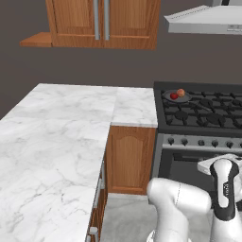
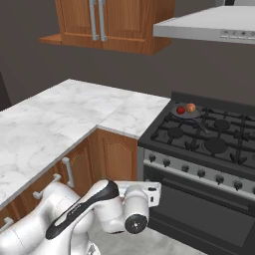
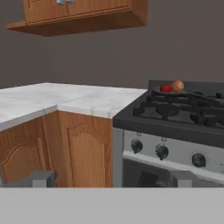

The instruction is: Place the pan on the rear left burner on the stove. Then place the tomato and the onion in the pan and turn on the rear left burner.

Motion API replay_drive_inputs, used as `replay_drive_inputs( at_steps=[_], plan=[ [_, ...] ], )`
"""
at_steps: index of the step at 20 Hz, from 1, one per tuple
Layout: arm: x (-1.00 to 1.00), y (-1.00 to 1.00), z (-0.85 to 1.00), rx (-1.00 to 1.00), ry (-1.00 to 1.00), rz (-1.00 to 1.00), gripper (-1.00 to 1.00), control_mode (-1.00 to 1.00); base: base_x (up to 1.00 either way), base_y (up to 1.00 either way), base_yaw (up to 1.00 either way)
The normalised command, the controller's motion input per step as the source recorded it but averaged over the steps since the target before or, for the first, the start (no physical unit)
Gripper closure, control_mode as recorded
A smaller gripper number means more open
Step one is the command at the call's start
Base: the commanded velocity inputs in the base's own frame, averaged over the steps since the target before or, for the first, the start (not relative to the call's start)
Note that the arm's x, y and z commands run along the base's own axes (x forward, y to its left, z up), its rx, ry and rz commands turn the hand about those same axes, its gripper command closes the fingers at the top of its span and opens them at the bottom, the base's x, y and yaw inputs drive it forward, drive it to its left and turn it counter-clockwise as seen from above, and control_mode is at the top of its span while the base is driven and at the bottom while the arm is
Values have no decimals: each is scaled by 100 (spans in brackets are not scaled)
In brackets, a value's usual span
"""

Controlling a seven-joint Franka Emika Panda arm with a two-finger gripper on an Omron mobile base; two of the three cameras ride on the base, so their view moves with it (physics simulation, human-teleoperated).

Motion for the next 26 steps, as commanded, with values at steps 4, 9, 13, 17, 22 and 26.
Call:
replay_drive_inputs(
  at_steps=[4,9,13,17,22,26],
  plan=[
    [6,-27,-1,0,-10,-1,-100,-100,0,0,0],
    [19,0,0,0,-1,-1,-100,-100,0,0,0],
    [24,0,0,0,0,-2,-100,-100,0,0,0],
    [21,0,0,0,0,-4,-100,-100,0,0,0],
    [21,0,0,0,0,-8,-100,-100,0,0,0],
    [16,0,0,0,0,-8,-100,-100,0,0,0]
  ],
)
